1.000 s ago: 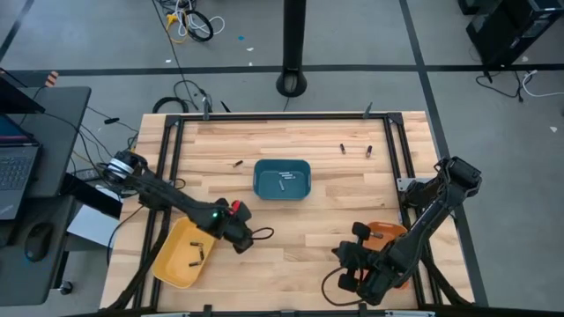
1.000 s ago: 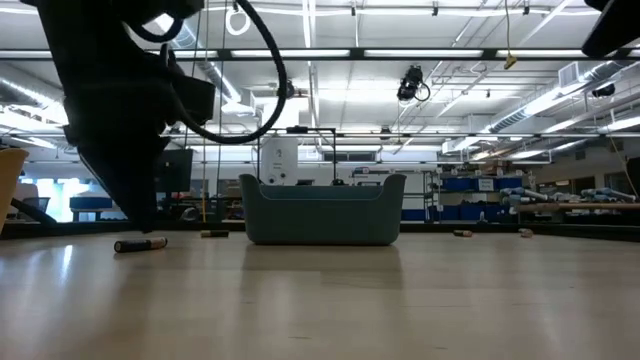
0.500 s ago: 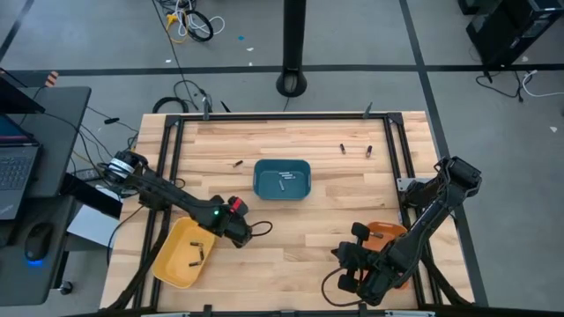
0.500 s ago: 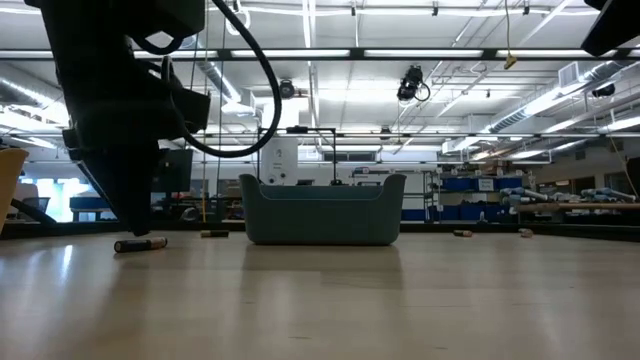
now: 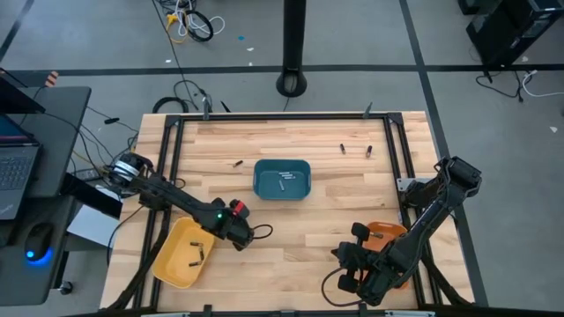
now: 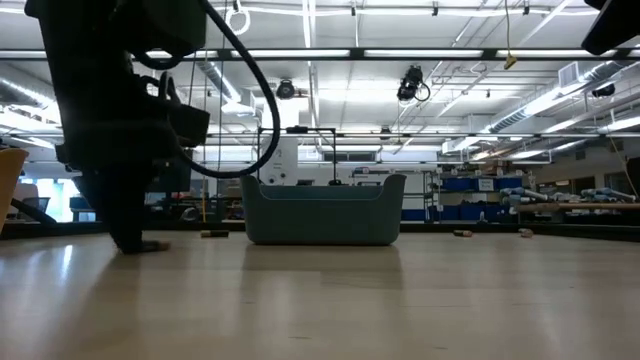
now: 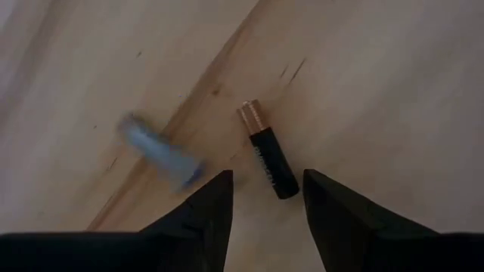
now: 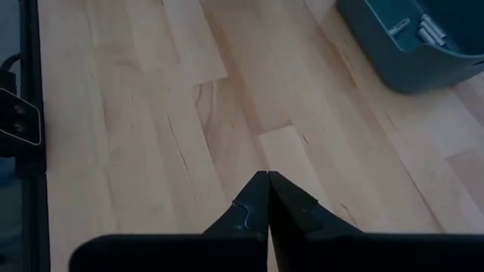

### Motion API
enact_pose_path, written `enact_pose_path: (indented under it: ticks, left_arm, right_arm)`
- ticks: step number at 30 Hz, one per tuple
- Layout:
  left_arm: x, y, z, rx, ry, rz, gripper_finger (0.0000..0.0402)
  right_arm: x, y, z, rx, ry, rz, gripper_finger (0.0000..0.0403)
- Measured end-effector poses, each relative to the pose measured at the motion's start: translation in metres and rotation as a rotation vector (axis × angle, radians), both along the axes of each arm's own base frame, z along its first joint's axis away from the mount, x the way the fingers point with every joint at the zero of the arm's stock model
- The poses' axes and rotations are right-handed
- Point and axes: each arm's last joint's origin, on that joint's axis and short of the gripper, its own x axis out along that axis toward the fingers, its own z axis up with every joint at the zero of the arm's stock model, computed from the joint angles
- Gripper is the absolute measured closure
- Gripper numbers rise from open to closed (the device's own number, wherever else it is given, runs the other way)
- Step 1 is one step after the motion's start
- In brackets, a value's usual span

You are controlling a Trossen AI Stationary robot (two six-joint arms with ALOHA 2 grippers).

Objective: Sort batteries
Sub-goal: Put the black battery into the yellow bin

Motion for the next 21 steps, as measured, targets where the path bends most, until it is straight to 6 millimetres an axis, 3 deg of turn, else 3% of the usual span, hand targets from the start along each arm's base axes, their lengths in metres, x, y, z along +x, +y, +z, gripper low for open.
enact_pose_path:
  ticks: [12,21]
  left_arm:
    - [0.002,0.000,-0.001,0.015,0.004,-0.070,0.0242]
    - [0.006,0.000,-0.011,0.050,0.044,-0.198,0.0336]
  right_arm:
    - [0.000,0.000,0.000,0.001,0.000,0.000,0.0390]
    - [-0.001,0.001,0.000,0.002,-0.001,0.004,0.0390]
